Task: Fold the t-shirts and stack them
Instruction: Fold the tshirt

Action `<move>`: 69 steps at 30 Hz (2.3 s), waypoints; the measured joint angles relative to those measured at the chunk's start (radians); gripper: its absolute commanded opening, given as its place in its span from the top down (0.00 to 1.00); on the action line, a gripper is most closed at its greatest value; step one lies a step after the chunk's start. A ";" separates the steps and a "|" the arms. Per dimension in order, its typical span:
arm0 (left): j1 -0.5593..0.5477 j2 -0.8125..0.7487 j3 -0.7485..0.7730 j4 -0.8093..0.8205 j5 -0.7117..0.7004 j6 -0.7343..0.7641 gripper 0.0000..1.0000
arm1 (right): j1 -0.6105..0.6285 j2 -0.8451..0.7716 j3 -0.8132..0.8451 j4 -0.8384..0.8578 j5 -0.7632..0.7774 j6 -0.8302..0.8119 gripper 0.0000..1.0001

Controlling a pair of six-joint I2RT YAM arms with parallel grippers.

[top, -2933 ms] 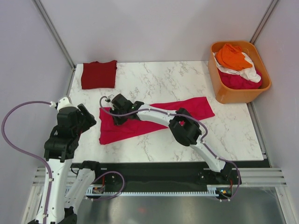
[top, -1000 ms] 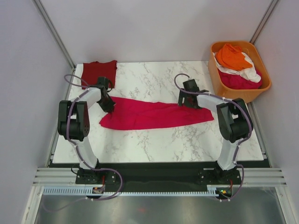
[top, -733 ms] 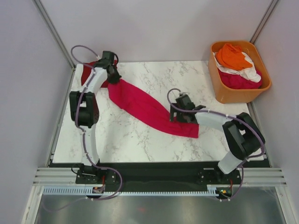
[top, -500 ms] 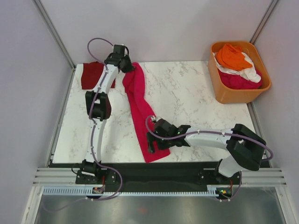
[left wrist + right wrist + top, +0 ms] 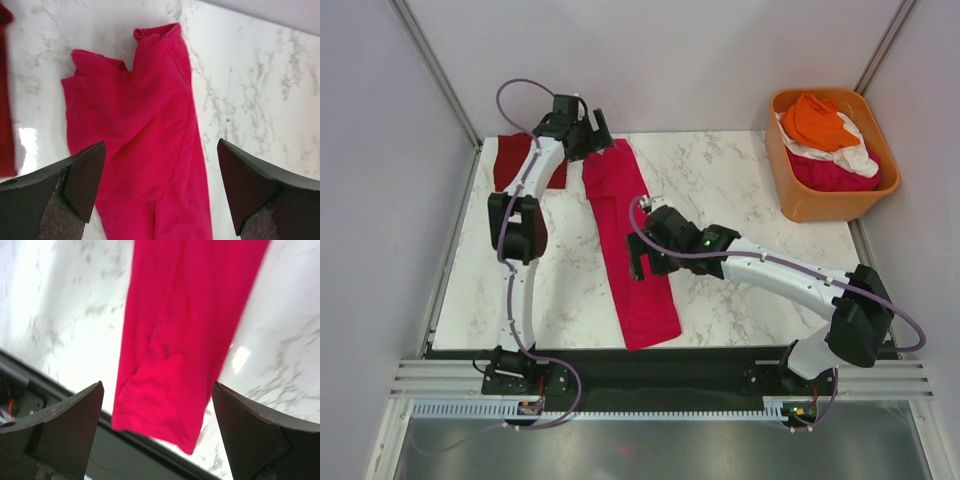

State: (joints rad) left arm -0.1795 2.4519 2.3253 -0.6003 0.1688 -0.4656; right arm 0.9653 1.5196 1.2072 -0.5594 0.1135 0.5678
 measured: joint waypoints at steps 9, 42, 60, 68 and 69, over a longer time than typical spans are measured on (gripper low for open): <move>0.009 -0.433 -0.158 0.025 -0.129 0.054 0.05 | -0.232 0.159 0.131 0.031 -0.036 -0.094 0.03; -0.574 -1.514 -1.719 -0.085 -0.252 -0.460 0.20 | -0.056 -0.114 -0.577 0.293 -0.241 0.101 0.79; -0.637 -1.677 -1.800 -0.074 -0.249 -0.480 0.20 | 0.180 -0.076 -0.515 0.349 -0.124 0.212 0.04; -0.837 -1.595 -1.860 -0.072 -0.249 -0.481 0.20 | 0.175 -0.113 -0.486 0.201 0.002 0.179 0.03; -0.874 -1.576 -1.865 -0.073 -0.248 -0.482 0.20 | 0.172 -0.114 -0.481 0.195 0.009 0.176 0.03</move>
State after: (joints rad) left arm -1.0538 0.8757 0.4603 -0.6731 -0.0788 -0.9474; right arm 1.1374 1.4059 0.7261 -0.3649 0.1226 0.7441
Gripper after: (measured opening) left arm 0.804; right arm 0.968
